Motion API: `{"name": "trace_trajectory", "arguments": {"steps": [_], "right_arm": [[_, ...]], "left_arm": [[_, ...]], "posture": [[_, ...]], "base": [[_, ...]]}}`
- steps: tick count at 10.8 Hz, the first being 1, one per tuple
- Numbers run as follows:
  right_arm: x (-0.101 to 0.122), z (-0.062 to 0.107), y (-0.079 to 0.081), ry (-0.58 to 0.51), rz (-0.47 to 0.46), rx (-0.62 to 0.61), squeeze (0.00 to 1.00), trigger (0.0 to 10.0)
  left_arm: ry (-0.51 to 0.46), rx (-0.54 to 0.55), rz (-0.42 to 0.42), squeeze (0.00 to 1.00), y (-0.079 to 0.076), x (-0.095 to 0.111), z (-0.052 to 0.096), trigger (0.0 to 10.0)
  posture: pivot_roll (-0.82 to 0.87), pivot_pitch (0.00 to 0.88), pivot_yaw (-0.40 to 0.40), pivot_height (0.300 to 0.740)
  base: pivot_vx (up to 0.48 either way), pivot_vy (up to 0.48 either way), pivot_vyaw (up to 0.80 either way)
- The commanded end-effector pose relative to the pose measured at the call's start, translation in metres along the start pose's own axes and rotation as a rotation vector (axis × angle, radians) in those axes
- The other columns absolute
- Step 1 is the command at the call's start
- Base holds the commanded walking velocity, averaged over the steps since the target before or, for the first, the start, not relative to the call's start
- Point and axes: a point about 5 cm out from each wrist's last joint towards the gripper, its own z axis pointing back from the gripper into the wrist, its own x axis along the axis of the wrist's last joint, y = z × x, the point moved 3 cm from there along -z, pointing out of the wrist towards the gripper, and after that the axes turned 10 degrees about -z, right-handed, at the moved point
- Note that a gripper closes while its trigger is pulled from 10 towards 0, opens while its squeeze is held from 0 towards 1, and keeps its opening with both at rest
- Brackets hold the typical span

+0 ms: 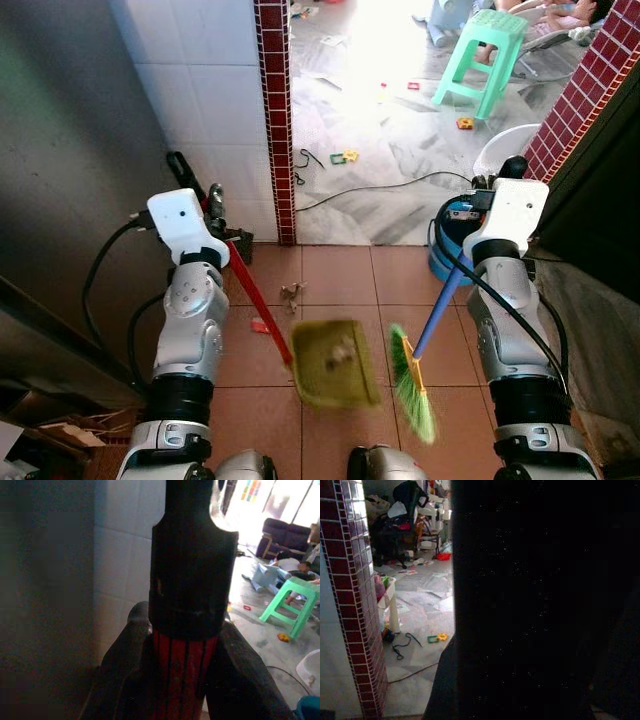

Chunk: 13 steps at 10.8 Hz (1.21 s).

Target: Sweep floor

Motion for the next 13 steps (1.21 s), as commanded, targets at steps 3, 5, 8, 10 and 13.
{"name": "trace_trajectory", "arguments": {"steps": [3,5,8,10,13], "right_arm": [[-0.002,-0.001,-0.011,0.005,0.030,-0.054,0.00,10.0],[-0.005,0.002,-0.010,0.010,0.024,-0.062,0.00,10.0],[-0.007,0.003,-0.012,0.013,0.027,-0.073,0.00,10.0],[-0.006,0.003,-0.014,0.009,0.031,-0.080,0.00,10.0],[-0.005,0.003,-0.019,0.006,0.049,-0.090,0.00,10.0]], "left_arm": [[-0.051,-0.020,0.036,0.00,-0.006,0.016,-0.001,10.0],[-0.050,-0.031,0.032,0.00,-0.006,0.017,-0.001,10.0],[-0.049,-0.035,0.033,0.00,-0.006,0.018,-0.002,10.0],[-0.046,-0.033,0.034,0.00,-0.006,0.018,-0.002,10.0],[-0.046,-0.026,0.036,0.00,-0.004,0.018,-0.002,10.0]], "posture": [[-0.07,0.000,0.010,0.740],[-0.07,0.000,0.018,0.740],[-0.07,0.000,0.021,0.740],[-0.07,0.000,0.021,0.740],[-0.08,0.000,0.018,0.740]], "base": [[0.000,-0.212,0.00],[0.000,-0.398,0.00],[0.000,-0.423,0.00],[0.000,-0.412,0.00],[0.000,-0.396,0.00]]}}
